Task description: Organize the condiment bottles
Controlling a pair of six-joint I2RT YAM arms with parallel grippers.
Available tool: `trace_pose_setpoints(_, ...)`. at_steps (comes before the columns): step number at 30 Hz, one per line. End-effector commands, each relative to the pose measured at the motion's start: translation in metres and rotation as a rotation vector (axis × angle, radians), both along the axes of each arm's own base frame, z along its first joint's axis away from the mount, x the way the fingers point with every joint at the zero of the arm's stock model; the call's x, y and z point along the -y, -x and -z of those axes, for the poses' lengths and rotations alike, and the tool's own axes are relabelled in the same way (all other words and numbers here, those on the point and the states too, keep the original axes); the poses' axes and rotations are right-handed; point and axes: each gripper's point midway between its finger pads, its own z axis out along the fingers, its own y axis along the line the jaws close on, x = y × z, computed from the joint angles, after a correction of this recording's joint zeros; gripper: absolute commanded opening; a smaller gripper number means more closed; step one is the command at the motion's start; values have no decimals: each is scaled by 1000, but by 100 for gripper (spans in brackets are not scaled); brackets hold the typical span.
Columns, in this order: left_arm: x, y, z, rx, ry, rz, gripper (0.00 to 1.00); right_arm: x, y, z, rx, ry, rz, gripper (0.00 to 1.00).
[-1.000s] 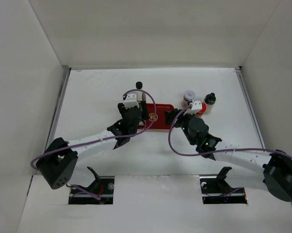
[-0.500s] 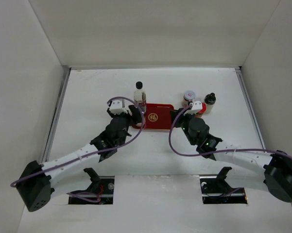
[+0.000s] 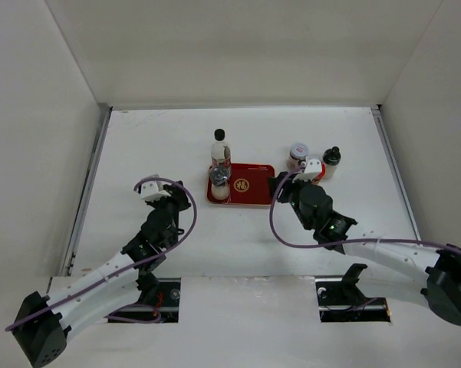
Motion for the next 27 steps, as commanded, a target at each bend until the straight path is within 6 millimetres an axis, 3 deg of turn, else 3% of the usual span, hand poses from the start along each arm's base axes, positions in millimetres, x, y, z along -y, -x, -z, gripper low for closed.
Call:
trace_pose_setpoints(1,-8,-3,-3,36,66,-39,10,24,-6,-41,33,-34,98,59)
trace_pose_setpoints(8,-4,-8,10,73,120,-36,25,108,-7,-40,-88,115,412,99)
trace_pose_setpoints(11,3,-5,12,83,138,-11,33,129,-14,-27,-170,186,471,100)
trace_pose_setpoints(14,4,-3,14,90,142,3,44,130,-22,-12,-237,190,441,100)
trace_pose_setpoints(18,-2,2,14,105,165,-3,52,139,-34,4,-301,192,454,100)
trace_pose_setpoints(27,2,-5,27,77,147,-12,56,119,-57,31,-373,231,366,100)
